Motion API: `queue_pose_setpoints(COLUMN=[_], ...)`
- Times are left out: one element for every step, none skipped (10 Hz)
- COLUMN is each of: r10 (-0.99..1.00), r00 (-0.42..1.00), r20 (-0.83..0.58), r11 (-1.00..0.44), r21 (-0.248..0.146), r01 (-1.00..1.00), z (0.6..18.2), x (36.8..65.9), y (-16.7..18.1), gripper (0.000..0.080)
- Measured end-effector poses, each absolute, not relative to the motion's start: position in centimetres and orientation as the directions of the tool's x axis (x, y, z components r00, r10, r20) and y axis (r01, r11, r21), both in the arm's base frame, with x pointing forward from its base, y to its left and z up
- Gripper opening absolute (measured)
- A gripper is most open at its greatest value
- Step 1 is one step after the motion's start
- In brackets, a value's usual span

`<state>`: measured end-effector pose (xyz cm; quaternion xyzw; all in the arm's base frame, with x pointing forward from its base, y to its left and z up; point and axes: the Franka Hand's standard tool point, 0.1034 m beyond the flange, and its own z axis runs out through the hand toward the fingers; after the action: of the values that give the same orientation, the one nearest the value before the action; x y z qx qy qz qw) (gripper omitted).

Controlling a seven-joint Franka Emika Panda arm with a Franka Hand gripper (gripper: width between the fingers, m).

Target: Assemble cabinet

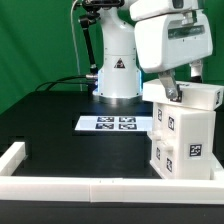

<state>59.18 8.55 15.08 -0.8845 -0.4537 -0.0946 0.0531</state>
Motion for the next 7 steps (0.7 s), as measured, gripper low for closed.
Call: queue_pose_setpoints(r10=[0.792,0.791,0.784,0.773,0.761,0.730,0.639], r00=[0.571,0.572,0.582,0.597,0.612,0.649,0.736], r20=[0.215,0.215,0.215,0.215,0.215,0.215,0.221], r11=[-0.583,-0.584,-0.594,-0.609,-0.623,-0.659,-0.747], r21=[-0.008,-0.009,-0.011,-0.015,-0.019,-0.030,-0.046], r01=[0.812,0.811,0.804,0.793,0.782,0.752,0.663], z=[15.07,15.06,15.06,15.06,15.06,15.05,15.05], x=[59.17,59.17,59.18,59.18,59.18,59.18,59.33], y=[8.53,8.44,8.44,8.43,8.43,8.43,8.34], gripper=[0.0785,0.0785,0.0618,0.0618,0.0559,0.0559,0.0559])
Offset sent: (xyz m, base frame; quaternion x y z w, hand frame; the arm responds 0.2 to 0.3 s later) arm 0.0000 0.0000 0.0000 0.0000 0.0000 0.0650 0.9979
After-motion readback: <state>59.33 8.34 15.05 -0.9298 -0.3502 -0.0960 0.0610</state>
